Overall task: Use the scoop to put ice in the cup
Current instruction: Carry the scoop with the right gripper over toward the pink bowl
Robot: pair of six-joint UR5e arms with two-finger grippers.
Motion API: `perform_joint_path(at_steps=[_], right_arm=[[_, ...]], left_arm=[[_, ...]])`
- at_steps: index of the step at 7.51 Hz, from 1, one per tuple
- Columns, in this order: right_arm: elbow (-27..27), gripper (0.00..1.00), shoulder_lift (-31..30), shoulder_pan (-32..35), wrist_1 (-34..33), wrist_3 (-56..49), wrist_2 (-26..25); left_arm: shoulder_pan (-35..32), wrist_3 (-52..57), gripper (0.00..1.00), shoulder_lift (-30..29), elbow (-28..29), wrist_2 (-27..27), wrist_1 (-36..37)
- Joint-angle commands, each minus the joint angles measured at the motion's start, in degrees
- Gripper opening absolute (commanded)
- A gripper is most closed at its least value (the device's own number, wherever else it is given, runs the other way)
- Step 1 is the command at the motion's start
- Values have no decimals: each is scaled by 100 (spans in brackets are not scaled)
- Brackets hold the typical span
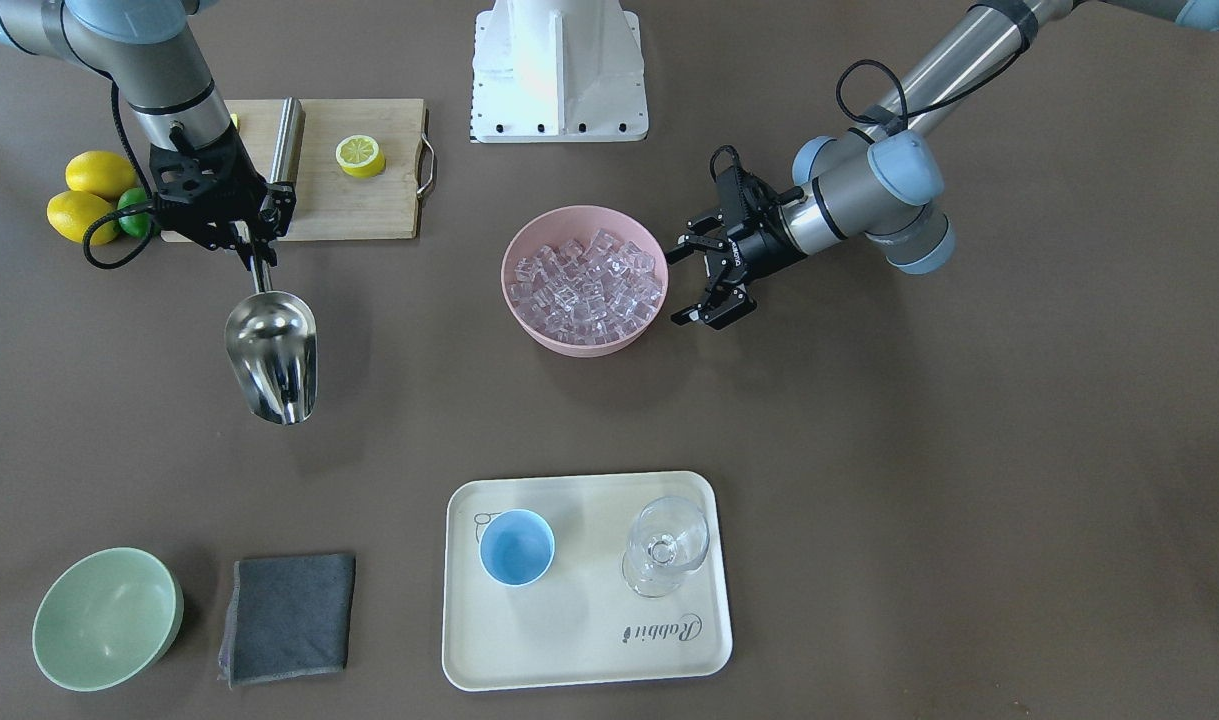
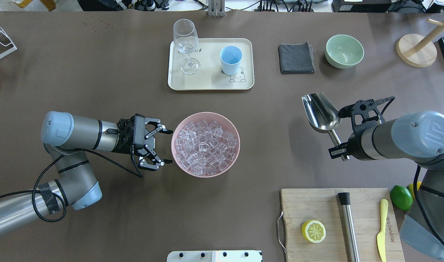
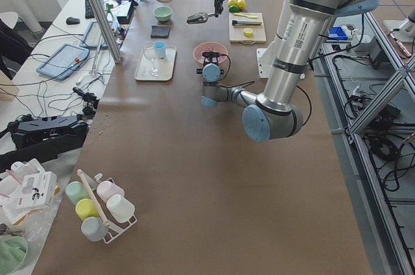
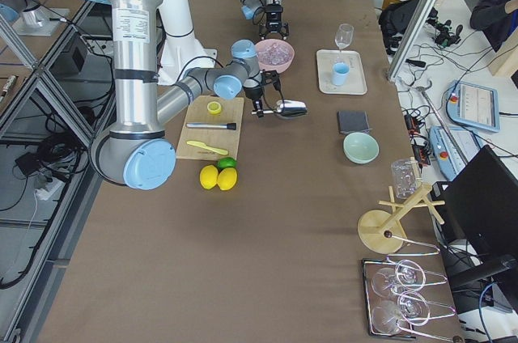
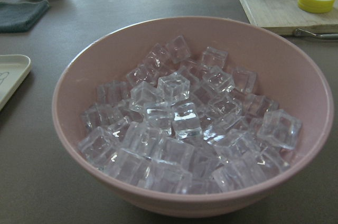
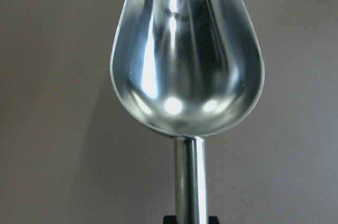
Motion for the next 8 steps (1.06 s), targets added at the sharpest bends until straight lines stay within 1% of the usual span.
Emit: perform_joint_path(at_steps=[1, 2, 3, 4, 5, 6, 7, 8], right_arm=[[18, 0, 217, 1034, -336, -1387, 504], [-122, 0, 610, 1517, -886, -2124, 558], [-323, 0, 1006, 2035, -1431, -2906, 741], [-386, 0, 1297, 2536, -2098, -3470, 1091], [-387, 0, 1343, 2611, -2436, -4250, 1164], [-343, 0, 1353, 2786, -2622, -5346, 1365], [-343, 0, 1370, 2883, -2719, -5757, 1871], [-204, 0, 1353, 2954, -2964, -6153, 2146]], left_arm=[[-9, -17, 98, 20, -30, 3, 0], [-9, -18, 98, 20, -30, 3, 0], [-9, -18, 98, 20, -30, -6, 0], [-9, -18, 98, 20, -39, -6, -9], [-18, -26, 98, 20, -39, -15, -9], [-18, -26, 98, 29, -39, -15, -26], [-18, -26, 98, 29, -39, -24, -35], [-26, -26, 98, 29, -39, -24, -35]])
